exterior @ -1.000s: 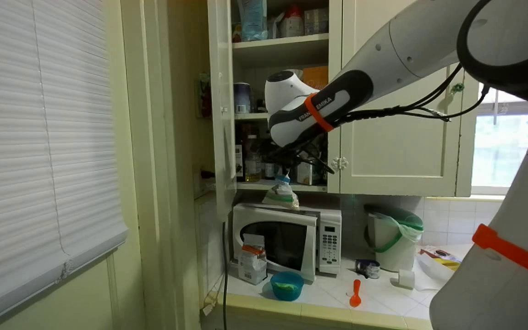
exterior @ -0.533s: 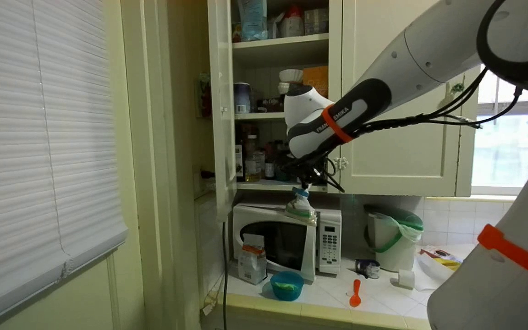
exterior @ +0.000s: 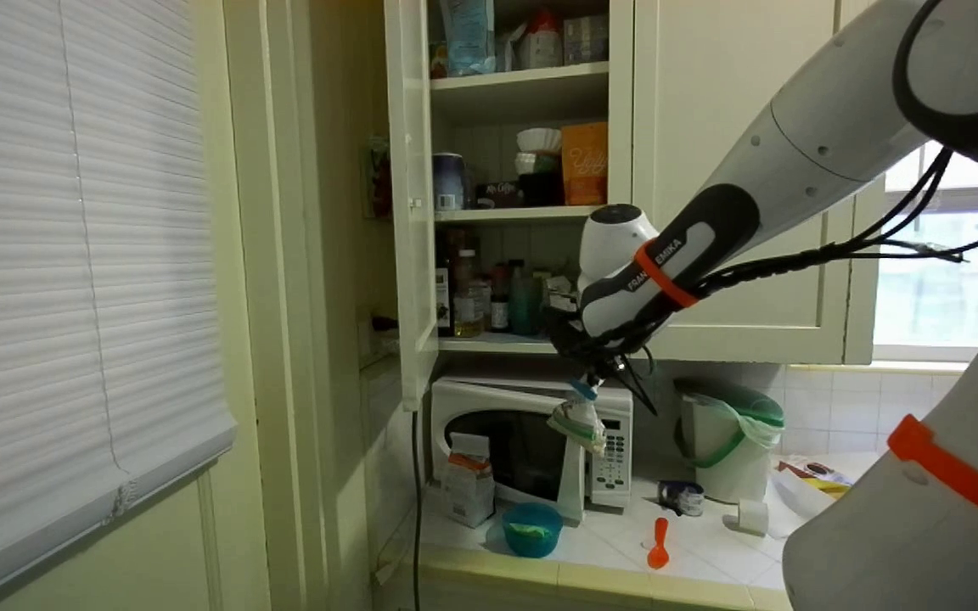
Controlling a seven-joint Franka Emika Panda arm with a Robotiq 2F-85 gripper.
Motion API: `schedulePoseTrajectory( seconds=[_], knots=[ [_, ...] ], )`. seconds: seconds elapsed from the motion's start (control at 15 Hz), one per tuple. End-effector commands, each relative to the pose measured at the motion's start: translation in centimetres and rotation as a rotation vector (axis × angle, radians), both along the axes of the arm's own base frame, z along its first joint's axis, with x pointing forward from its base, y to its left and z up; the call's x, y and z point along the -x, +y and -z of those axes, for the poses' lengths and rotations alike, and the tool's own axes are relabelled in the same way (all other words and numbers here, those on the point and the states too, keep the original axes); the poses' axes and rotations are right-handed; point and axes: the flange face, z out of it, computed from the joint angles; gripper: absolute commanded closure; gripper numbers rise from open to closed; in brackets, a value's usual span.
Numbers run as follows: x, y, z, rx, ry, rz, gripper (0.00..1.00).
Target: Move the white packet to the counter.
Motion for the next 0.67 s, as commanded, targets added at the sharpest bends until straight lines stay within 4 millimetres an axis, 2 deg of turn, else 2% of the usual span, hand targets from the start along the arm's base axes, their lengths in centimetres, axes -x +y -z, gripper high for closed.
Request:
schedulePoseTrajectory(
  seconds=[0.0, 0.33, 0.47, 0.6],
  knots=[
    [3.9, -1.2, 2.0, -0.084, -0.067, 0.104, 1.0],
    [6.9, -3.8, 4.5, -0.191, -0.06, 0.265, 1.0],
    [7.9, -5.4, 5.1, -0.201, -0.066, 0.314, 1.0],
    [8.2, -7.5, 4.9, -0.156, -0.087, 0.308, 1.0]
  ],
)
